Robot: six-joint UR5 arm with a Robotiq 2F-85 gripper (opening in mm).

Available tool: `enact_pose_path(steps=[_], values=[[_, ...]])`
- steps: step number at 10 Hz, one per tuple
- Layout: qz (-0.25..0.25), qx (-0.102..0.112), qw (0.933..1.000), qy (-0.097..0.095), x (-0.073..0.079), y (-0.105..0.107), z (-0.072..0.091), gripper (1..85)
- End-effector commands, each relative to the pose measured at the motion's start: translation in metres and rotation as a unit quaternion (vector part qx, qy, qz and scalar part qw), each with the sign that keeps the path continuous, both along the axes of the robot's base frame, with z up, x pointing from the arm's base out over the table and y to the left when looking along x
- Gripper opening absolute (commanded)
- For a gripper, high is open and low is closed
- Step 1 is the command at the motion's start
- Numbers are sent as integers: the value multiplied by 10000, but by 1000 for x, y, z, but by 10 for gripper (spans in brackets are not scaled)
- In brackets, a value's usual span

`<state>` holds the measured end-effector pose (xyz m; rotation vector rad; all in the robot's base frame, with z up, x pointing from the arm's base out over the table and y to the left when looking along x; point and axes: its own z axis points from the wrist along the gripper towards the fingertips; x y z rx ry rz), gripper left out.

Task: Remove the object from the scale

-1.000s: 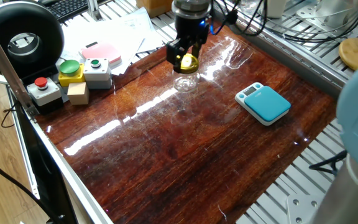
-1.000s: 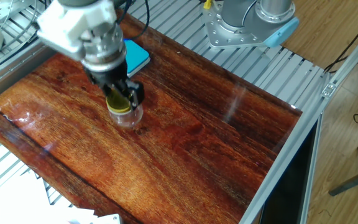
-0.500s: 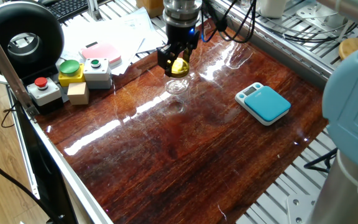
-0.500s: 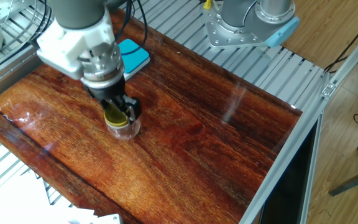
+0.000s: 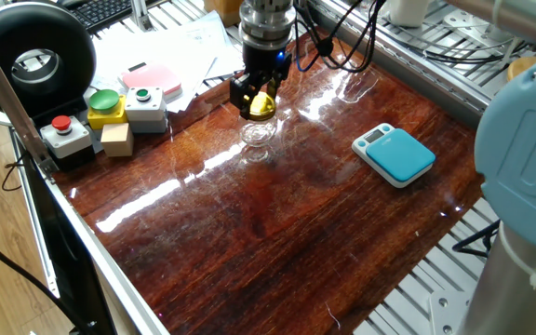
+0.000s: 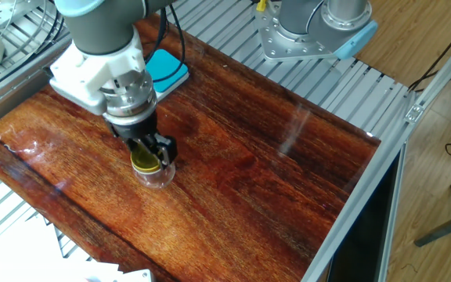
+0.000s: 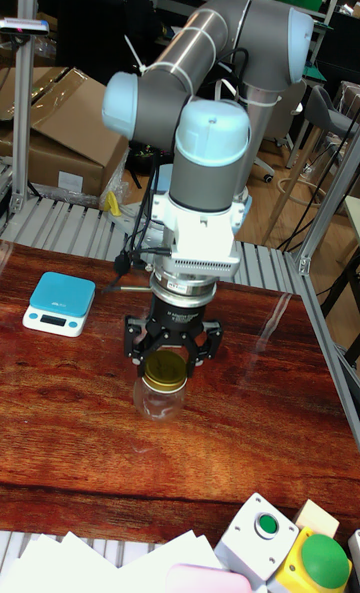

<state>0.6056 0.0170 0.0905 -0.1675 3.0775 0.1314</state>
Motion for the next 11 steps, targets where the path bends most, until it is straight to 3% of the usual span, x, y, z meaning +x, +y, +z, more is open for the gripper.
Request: enact_pose_path(steps=[1,7,8,11], values=[[-38,71,9999,-122,8,4,-8,47],[34,-134,9997,-219,13,-3,-15,70],[81,-114,9997,-207,12,-2,-15,157],[223,-56,9995,-234,12,1,-16,310]])
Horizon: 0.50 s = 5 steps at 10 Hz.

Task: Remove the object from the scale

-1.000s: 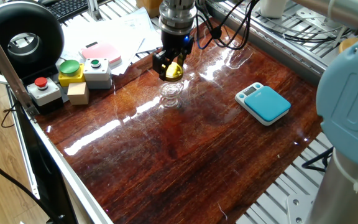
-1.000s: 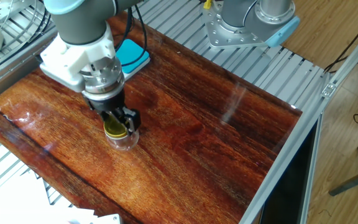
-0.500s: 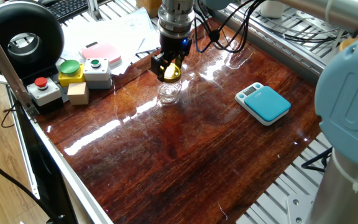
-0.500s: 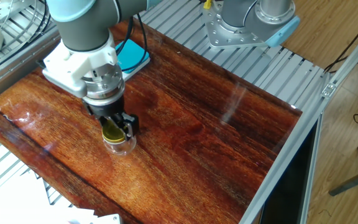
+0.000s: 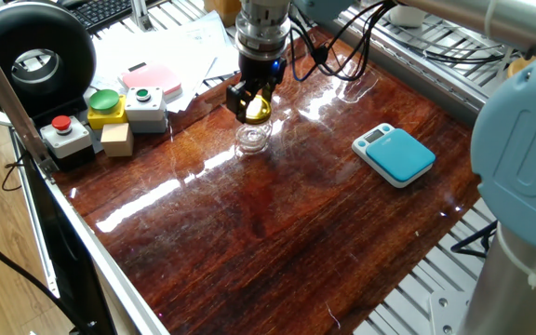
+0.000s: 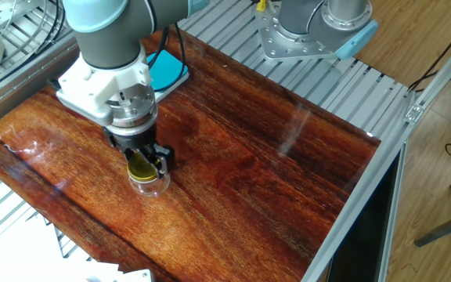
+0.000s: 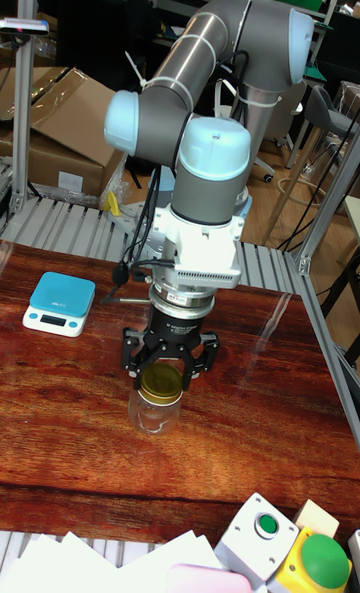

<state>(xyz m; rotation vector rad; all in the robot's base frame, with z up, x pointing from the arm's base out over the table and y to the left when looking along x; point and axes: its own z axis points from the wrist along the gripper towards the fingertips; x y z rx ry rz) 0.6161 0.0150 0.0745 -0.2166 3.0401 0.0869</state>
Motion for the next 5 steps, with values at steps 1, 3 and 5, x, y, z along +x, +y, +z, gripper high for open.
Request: enact_pose_path(steps=[1,3,5], values=[[100,83,9999,-48,1,3,0,330],[207,119,9997,-41,-1,4,-1,410],[301,127,9995,-17,-3,4,-1,477]])
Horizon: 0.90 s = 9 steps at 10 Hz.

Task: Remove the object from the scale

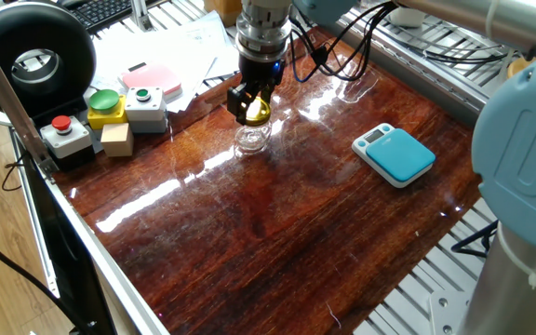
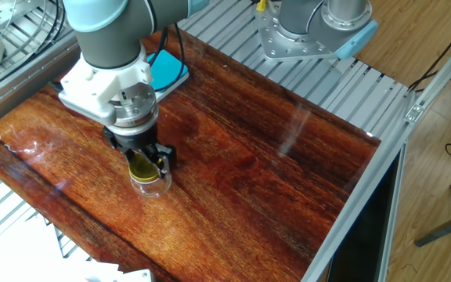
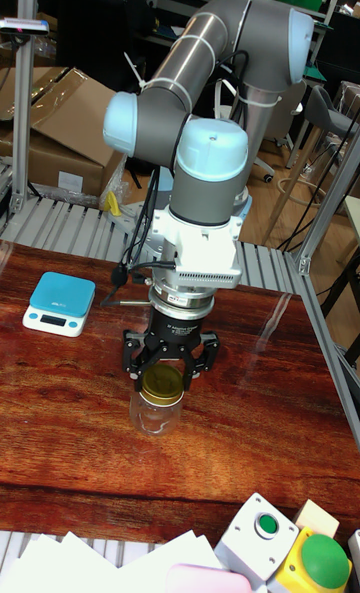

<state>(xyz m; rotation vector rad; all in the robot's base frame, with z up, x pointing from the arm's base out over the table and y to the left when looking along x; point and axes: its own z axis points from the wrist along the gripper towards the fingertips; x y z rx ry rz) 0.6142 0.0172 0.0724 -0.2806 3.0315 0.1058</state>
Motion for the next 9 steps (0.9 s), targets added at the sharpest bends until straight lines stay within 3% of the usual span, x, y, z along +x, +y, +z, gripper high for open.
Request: enact_pose_path(steps=[1,9], values=[[124,46,9999,-25,0,0,1,507],[278,-1,9995,-113,3,-2,0,643]])
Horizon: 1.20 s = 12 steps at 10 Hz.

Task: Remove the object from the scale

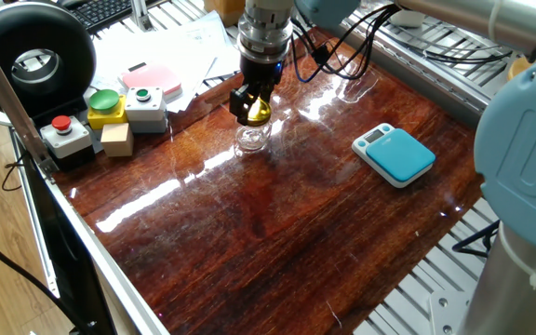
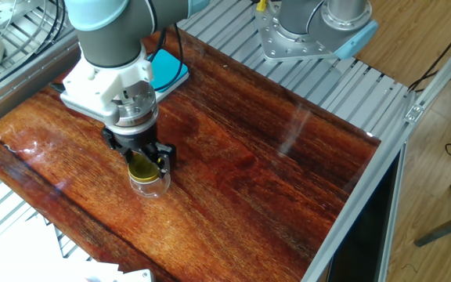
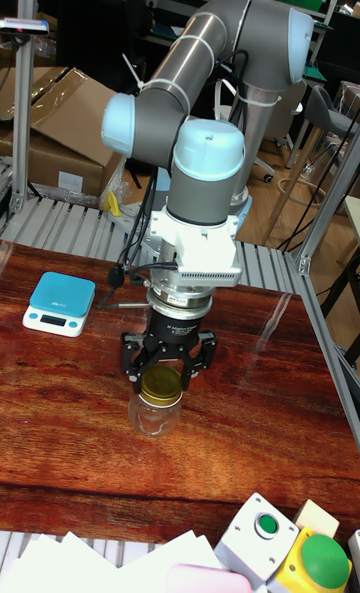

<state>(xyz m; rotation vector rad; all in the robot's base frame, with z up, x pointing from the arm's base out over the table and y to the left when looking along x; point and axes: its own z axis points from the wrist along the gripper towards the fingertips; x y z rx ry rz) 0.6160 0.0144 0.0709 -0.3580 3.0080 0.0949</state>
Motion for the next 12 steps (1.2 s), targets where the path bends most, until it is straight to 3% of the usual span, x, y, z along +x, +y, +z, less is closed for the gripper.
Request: enact_pose_path(steps=[1,8,12], values=[[47,43,10000,1,0,1,1,660],[203,5,9998,51,-3,-1,4,740],[146,-1,9996,225,-15,-3,39,723]])
